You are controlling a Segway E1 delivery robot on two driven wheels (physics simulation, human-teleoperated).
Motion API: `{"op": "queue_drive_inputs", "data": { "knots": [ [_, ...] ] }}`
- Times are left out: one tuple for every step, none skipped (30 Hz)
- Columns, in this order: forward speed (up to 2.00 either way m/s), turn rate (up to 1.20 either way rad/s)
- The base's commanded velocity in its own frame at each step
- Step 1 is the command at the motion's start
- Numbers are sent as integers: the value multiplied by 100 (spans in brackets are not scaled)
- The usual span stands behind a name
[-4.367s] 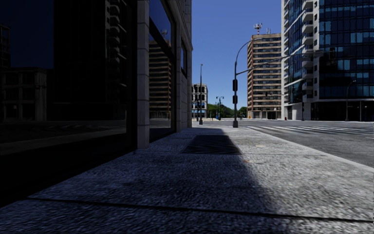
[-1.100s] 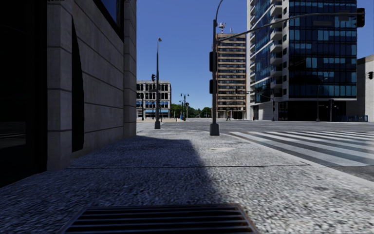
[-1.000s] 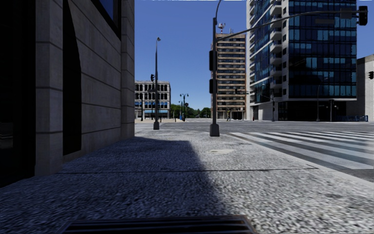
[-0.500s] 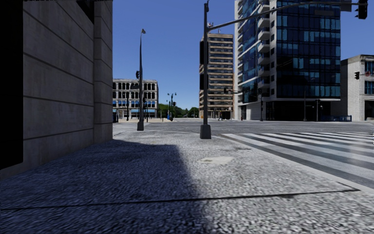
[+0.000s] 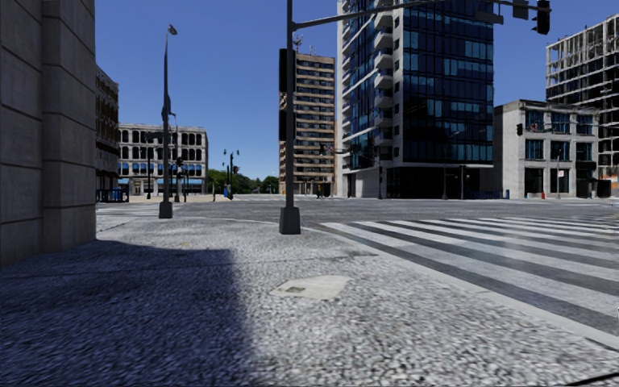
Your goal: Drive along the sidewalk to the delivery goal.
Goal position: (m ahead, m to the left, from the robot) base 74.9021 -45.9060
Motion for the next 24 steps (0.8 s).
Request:
{"op": "queue_drive_inputs", "data": {
  "knots": [
    [158, -48],
    [158, -49],
    [158, -49],
    [158, -49],
    [158, -49],
    [158, -49],
    [158, -49],
    [158, -49],
    [158, -49],
    [158, -49],
    [158, -49],
    [158, -49],
    [158, -49],
    [158, -49],
    [158, -49],
    [158, -49],
    [160, -49],
    [161, -49],
    [161, -49],
    [162, -49],
    [162, -49],
    [163, -49],
    [163, -49],
    [163, -49]
  ]
}}
